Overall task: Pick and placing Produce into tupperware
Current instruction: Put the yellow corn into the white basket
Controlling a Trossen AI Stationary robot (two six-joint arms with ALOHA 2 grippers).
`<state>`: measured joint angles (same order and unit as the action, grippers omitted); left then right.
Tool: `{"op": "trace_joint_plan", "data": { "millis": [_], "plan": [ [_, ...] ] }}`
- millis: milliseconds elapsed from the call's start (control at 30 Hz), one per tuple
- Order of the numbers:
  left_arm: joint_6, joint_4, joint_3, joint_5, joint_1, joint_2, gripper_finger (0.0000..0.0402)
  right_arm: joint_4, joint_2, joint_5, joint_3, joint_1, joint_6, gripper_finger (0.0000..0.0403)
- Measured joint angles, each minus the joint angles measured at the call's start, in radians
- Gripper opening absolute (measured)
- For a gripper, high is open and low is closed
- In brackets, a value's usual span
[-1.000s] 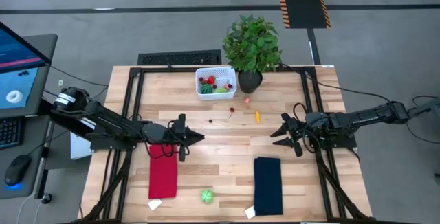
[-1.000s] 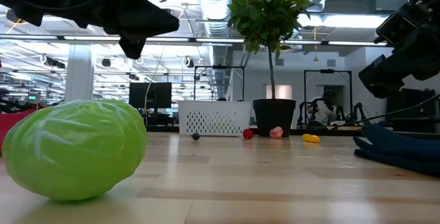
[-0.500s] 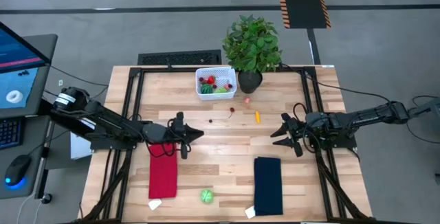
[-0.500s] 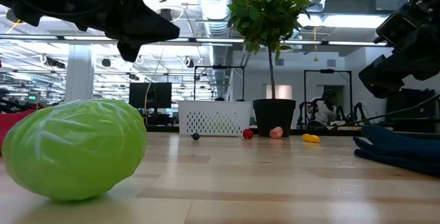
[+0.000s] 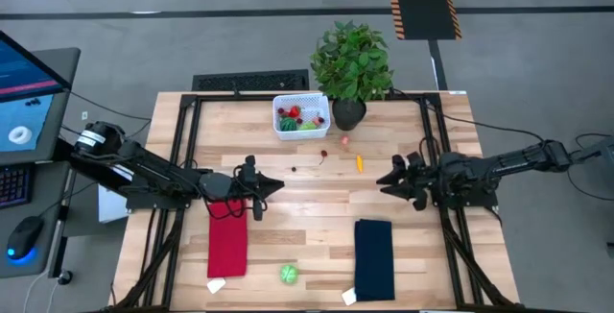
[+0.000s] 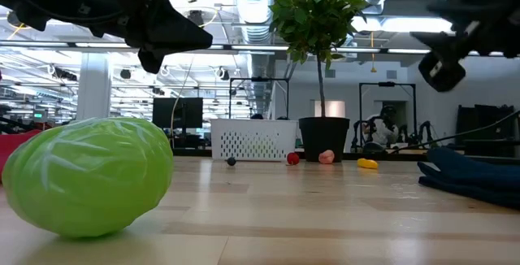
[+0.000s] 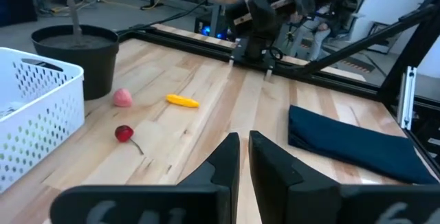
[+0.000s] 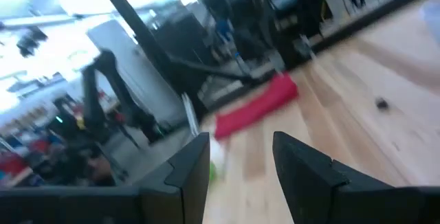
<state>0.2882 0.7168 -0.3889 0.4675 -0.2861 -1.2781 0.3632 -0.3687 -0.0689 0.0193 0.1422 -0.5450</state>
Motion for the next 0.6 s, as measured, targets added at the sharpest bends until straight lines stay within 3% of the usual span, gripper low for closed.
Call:
{"op": "trace_joint_plan", "data": {
  "millis": [133,333,600],
  "plan": [
    [-0.034,0.004,-0.016,0.002,0.000,0.000,0.0023,0.126,0.000,0.006,0.000,-0.005,0.028,0.0182],
    [-0.076,0.012,-0.059,0.001,0.000,0.000,0.0023,0.316,0.000,0.104,0.000,-0.009,0.149,0.0182],
    [-0.138,0.012,-0.092,-0.020,0.004,0.001,0.0023,0.326,-0.001,0.096,0.000,0.022,0.145,0.0182]
  ]
}}
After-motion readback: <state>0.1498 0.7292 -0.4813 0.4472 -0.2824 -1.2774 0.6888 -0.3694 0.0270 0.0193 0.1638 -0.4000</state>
